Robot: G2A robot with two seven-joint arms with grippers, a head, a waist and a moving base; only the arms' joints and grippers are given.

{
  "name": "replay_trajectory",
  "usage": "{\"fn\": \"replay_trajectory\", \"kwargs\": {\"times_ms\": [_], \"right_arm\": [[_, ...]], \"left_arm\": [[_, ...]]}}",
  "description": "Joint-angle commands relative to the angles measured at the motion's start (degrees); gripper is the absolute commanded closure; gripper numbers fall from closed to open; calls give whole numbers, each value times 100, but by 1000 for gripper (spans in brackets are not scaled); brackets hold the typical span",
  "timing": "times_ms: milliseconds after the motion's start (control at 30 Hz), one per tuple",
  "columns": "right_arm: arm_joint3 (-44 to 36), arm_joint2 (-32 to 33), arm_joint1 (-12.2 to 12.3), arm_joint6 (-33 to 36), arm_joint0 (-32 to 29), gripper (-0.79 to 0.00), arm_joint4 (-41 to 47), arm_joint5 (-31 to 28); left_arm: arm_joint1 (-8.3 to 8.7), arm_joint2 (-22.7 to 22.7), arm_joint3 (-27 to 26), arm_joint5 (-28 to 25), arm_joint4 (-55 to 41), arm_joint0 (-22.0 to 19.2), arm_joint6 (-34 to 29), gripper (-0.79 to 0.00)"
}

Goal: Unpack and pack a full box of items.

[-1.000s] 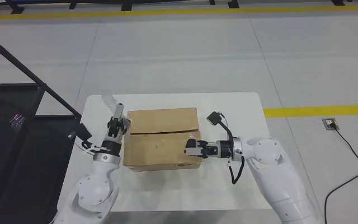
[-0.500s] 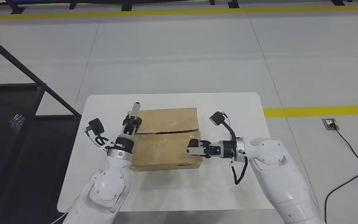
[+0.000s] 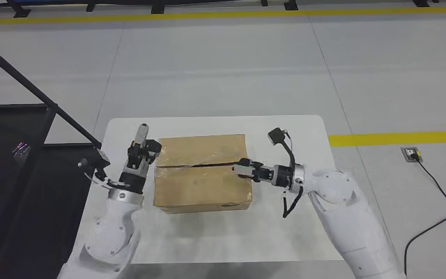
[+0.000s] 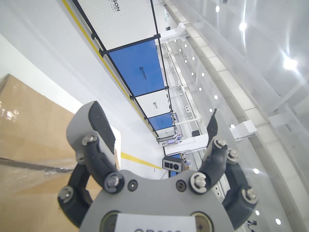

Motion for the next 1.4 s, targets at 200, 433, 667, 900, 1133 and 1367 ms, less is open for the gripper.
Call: {"fn": "replay_trajectory", "kwargs": {"times_ms": [200, 433, 667, 900, 1133, 1367], "right_arm": [[85, -178, -28, -722, 441, -785, -929, 759], [91, -245, -28, -738, 416, -785, -1083, 760], [387, -590, -77, -1361, 727, -785, -2008, 542], [1546, -899, -200, -1289, 1432, -785, -1811, -226], [2748, -1226, -374, -759, 2087, -785, -1156, -999], [3693, -1474, -514, -43, 2615, -785, -651, -1847]], "left_arm": [[161, -1324, 315, -1002, -29, 754, -1516, -785], [196, -1645, 494, -1375, 79, 1143, -1874, -785], [196, -1645, 494, -1375, 79, 1143, -1874, -785], [196, -1645, 494, -1375, 79, 1143, -1874, -785], [196, -1645, 494, -1375, 79, 1143, -1874, -785], [196, -1645, 494, -1375, 79, 1143, -1874, -785]]}}
